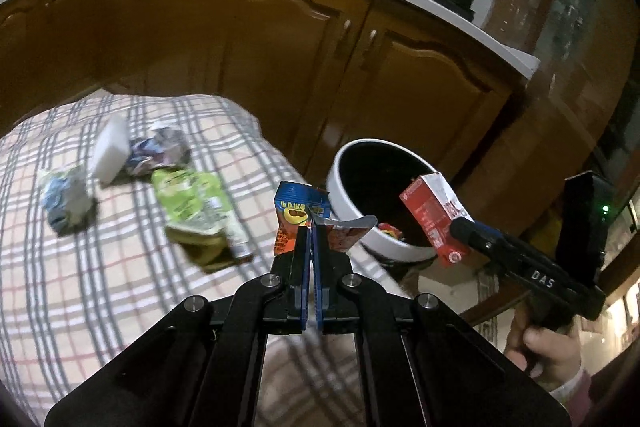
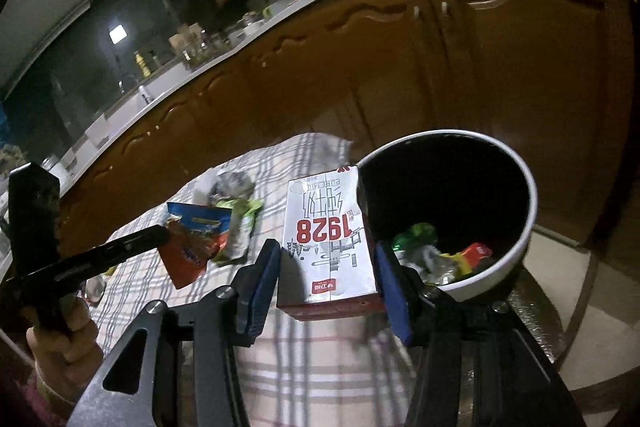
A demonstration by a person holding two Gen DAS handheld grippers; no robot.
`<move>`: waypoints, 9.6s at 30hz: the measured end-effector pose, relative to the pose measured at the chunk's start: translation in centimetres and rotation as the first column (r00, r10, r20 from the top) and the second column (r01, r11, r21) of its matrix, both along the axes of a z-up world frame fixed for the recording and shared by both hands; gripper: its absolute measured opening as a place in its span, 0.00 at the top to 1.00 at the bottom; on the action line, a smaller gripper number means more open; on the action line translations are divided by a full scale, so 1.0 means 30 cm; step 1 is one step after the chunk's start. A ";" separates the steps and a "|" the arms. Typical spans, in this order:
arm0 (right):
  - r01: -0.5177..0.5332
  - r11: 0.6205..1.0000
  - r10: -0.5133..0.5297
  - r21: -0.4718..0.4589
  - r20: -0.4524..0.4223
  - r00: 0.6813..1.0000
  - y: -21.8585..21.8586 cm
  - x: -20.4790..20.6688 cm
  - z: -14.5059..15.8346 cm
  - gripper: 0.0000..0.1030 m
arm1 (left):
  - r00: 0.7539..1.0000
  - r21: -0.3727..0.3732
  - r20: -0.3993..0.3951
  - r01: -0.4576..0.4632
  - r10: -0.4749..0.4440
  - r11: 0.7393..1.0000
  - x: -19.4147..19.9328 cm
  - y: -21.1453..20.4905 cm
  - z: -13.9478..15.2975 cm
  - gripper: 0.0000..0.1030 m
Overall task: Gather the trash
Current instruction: 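Carry wrapper and juice box over the bin and open both tools to drop them, then grasp the crumpled blue-white wrapper with the left tool while the right tool grasps the green pouch, then carry wrapper and green pouch over the bin and open both tools to drop them, then grasp the white sponge with the left tool while the right tool grasps the foil wrapper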
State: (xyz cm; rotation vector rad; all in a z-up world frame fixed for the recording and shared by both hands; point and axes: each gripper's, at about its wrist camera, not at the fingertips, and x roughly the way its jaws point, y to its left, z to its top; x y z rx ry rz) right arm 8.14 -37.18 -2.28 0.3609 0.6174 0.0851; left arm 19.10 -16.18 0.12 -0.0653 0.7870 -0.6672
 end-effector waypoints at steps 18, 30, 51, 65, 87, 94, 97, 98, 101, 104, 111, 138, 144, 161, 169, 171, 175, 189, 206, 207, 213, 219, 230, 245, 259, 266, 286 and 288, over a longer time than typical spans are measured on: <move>0.109 0.994 -0.109 -0.024 -0.021 0.994 -0.192 0.059 -0.011 0.52 | 0.992 0.009 -0.021 0.121 -0.121 0.993 0.094 -0.309 0.007 0.99; 0.122 0.992 -0.124 -0.034 -0.056 0.991 -0.243 0.113 -0.047 0.52 | 0.989 0.031 -0.050 0.140 -0.139 0.990 0.145 -0.413 -0.039 0.99; 0.141 0.989 -0.141 0.030 -0.020 0.990 -0.253 0.092 -0.050 0.25 | 0.995 0.003 -0.078 0.065 -0.065 0.998 0.134 -0.305 -0.080 0.49; 0.001 0.998 -0.003 0.071 0.022 1.000 0.028 0.095 -0.002 0.14 | 0.986 -0.028 -0.069 -0.155 0.153 0.988 0.066 0.095 -0.073 0.47; -0.169 0.982 0.177 0.082 -0.097 0.979 0.386 0.203 -0.072 0.08 | 0.925 -0.024 -0.100 -0.371 0.367 0.928 0.027 0.520 -0.155 0.42; -0.196 0.978 0.203 0.077 -0.089 0.975 0.439 0.241 -0.064 0.08 | 0.914 -0.017 -0.105 -0.395 0.391 0.918 0.062 0.573 -0.159 0.40; -0.191 0.979 0.196 0.066 -0.083 0.977 0.444 0.261 -0.056 0.09 | 0.914 -0.005 -0.105 -0.394 0.392 0.919 0.087 0.580 -0.164 0.40; -0.190 0.980 0.195 0.061 -0.084 0.977 0.446 0.268 -0.053 0.09 | 0.914 -0.003 -0.103 -0.395 0.393 0.919 0.093 0.581 -0.164 0.39; -0.196 0.979 0.201 0.056 -0.091 0.975 0.453 0.298 -0.054 0.21 | 0.913 0.008 -0.092 -0.398 0.397 0.917 0.121 0.583 -0.162 0.37; -0.203 0.977 0.209 0.059 -0.113 0.971 0.463 0.335 -0.070 0.34 | 0.913 0.012 -0.086 -0.400 0.400 0.916 0.155 0.589 -0.157 0.34; -0.214 0.976 0.218 0.046 -0.147 0.965 0.479 0.403 -0.101 0.55 | 0.914 0.058 -0.070 -0.397 0.401 0.916 0.253 0.575 -0.159 0.26; -0.251 0.968 0.251 0.022 -0.181 0.951 0.511 0.447 -0.146 0.96 | 0.938 0.077 -0.047 -0.338 0.342 0.938 0.271 0.528 -0.188 0.70; -0.241 0.970 0.240 0.013 -0.143 0.960 0.483 0.350 -0.104 0.96 | 0.958 0.046 -0.046 -0.282 0.284 0.958 0.160 0.461 -0.148 0.70; -0.125 0.992 0.125 0.012 -0.077 0.989 0.276 0.165 -0.028 0.96 | 0.992 0.025 -0.025 -0.120 0.120 0.992 0.039 0.228 -0.085 0.70; -0.057 0.998 0.058 0.014 -0.059 0.997 0.166 0.108 -0.014 0.96 | 0.998 0.025 -0.022 -0.063 0.063 0.998 0.030 0.131 -0.066 0.70; -0.038 0.999 0.039 0.013 -0.055 0.998 0.139 0.097 -0.012 0.96 | 0.999 0.026 -0.020 -0.050 0.050 0.998 0.026 0.107 -0.060 0.70; 0.002 1.000 -0.001 0.012 -0.049 0.999 0.079 0.076 -0.009 0.96 | 1.000 0.028 -0.009 -0.016 0.017 0.999 0.022 0.047 -0.044 0.70; 0.121 0.993 -0.120 0.017 -0.038 0.992 -0.111 0.038 -0.010 0.96 | 0.995 0.043 0.006 0.102 -0.103 0.994 0.036 -0.199 -0.002 0.70; 0.171 0.985 -0.170 0.025 -0.052 0.984 -0.226 0.094 -0.043 0.96 | 0.984 0.084 -0.035 0.180 -0.177 0.980 0.118 -0.427 -0.041 0.70; 0.170 0.985 -0.169 0.026 -0.052 0.984 -0.229 0.099 -0.042 0.96 | 0.983 0.087 -0.040 0.183 -0.180 0.979 0.124 -0.439 -0.046 0.70; 0.170 0.985 -0.168 0.027 -0.059 0.984 -0.244 0.121 -0.050 0.96 | 0.980 0.104 -0.048 0.197 -0.193 0.975 0.135 -0.488 -0.067 0.70; 0.170 0.985 -0.168 0.024 -0.069 0.983 -0.247 0.129 -0.058 0.96 | 0.979 0.108 -0.068 0.200 -0.193 0.974 0.148 -0.512 -0.089 0.70; 0.188 0.979 -0.181 0.077 -0.085 0.980 -0.284 0.142 -0.072 0.66 | 0.981 0.098 -0.108 0.172 -0.161 0.980 0.164 -0.500 -0.111 0.46; 0.139 0.984 -0.138 0.110 -0.017 0.990 -0.176 0.085 -0.024 0.18 | 0.994 0.065 -0.107 0.027 -0.020 0.998 0.110 -0.226 -0.120 0.40; -0.012 0.994 0.015 0.109 -0.024 1.000 0.086 0.114 -0.020 0.10 | 0.973 0.052 -0.107 -0.198 0.203 0.979 0.089 0.157 -0.146 0.34; -0.085 0.991 0.091 0.102 -0.055 0.994 0.219 0.162 -0.049 0.07 | 0.950 0.041 -0.116 -0.287 0.290 0.957 0.074 0.318 -0.168 0.34; -0.206 0.978 0.207 0.024 -0.102 0.973 0.445 0.379 -0.059 0.02 | 0.924 0.072 -0.088 -0.366 0.371 0.928 0.211 0.489 -0.169 0.34; -0.211 0.977 0.213 0.032 -0.120 0.970 0.451 0.415 -0.075 0.03 | 0.924 0.077 -0.086 -0.366 0.372 0.928 0.246 0.489 -0.169 0.34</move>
